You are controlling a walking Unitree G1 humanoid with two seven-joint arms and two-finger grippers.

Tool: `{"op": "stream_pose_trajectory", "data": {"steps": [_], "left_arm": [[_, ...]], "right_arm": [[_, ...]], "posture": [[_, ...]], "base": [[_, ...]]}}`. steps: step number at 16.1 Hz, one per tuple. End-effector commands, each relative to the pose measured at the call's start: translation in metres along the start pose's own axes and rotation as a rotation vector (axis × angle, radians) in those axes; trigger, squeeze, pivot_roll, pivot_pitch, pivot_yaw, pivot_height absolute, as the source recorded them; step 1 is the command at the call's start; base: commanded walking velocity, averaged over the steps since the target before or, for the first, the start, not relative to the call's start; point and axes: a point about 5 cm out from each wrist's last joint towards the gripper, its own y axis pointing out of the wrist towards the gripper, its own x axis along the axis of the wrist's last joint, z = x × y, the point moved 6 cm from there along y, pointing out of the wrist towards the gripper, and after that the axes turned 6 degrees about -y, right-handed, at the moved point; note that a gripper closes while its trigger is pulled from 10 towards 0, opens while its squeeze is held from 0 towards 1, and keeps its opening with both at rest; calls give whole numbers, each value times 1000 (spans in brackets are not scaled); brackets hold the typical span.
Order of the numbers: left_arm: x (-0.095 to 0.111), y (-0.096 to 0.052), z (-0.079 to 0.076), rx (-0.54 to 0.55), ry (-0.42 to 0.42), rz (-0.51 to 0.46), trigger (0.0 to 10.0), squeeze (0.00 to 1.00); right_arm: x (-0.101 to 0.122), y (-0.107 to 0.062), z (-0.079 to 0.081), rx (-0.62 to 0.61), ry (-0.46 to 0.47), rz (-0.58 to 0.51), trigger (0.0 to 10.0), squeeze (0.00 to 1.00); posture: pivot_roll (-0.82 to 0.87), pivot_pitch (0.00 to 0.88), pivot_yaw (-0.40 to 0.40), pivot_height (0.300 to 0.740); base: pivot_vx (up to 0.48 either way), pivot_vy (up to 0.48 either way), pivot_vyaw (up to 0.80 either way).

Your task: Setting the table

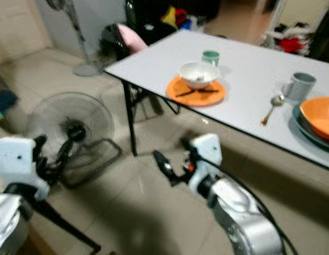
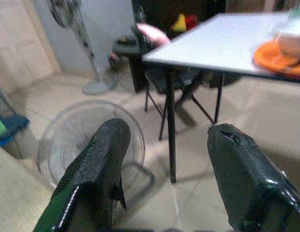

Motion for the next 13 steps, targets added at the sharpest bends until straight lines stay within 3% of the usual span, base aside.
{"op": "stream_pose_trajectory", "data": {"steps": [1, 2, 3, 4, 5, 13], "left_arm": [[3, 0, -3, -9, -1, -8, 10000, 0], [2, -2, -4, -10, -5, -5, 10000, 0], [2, -2, -5, -10, -9, -3, 10000, 0], [2, -3, -6, -10, -12, -2, 10000, 0], [2, -5, -8, -11, -14, -1, 10000, 0], [0, -12, -11, -9, -25, 13, 10000, 0]], "right_arm": [[-1, 0, -3, -1, -4, 12, 10000, 1000], [-1, 0, -1, 9, -13, 15, 10000, 953], [-1, 0, -1, 15, -16, 18, 10000, 380], [-1, 0, 0, 20, -18, 20, 10000, 118], [-2, 0, 1, 30, -19, 23, 10000, 0], [-4, 0, 8, 71, -20, 30, 10000, 0]], "posture": [[-14, 18, 36, 740], [-13, 19, 34, 740], [-12, 19, 33, 740], [-12, 19, 33, 740], [-7, 19, 28, 740], [3, 16, 25, 740]], "base": [[0, 304, 0], [0, 307, 0], [0, 311, 0], [0, 307, 0], [0, 304, 0], [0, 301, 0]]}}
